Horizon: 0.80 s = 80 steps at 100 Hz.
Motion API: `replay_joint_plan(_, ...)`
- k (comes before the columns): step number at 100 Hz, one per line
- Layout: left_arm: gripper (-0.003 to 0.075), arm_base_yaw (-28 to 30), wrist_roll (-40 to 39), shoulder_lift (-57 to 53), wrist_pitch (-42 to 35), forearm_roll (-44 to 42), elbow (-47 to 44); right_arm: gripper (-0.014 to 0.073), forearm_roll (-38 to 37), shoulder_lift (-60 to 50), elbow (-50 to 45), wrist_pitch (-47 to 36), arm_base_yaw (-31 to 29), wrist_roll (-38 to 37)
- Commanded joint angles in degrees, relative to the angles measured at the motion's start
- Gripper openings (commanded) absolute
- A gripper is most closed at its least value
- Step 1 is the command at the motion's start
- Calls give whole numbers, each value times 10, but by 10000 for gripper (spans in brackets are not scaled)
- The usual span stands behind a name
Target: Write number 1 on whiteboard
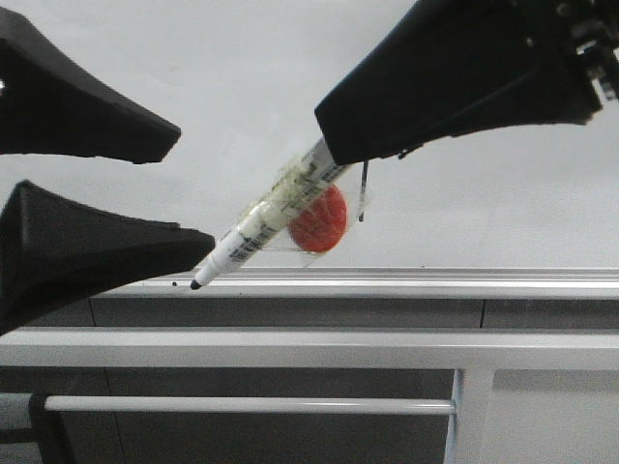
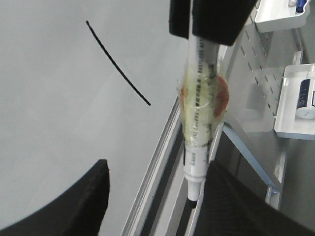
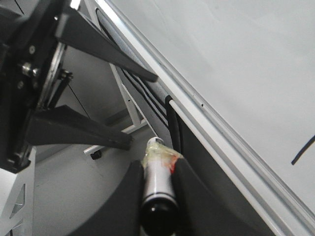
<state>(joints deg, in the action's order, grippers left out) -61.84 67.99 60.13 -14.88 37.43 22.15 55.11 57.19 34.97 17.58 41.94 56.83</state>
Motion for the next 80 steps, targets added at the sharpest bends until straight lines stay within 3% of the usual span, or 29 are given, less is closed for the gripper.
replay_joint_plan(1, 384, -8, -1, -1, -37, -2, 25, -43, 9, -5, 24, -18, -1, 4)
replay_joint_plan(80, 384, -17, -1, 4, -68, -2, 28, -43, 38, -5, 41, -10, 2, 4)
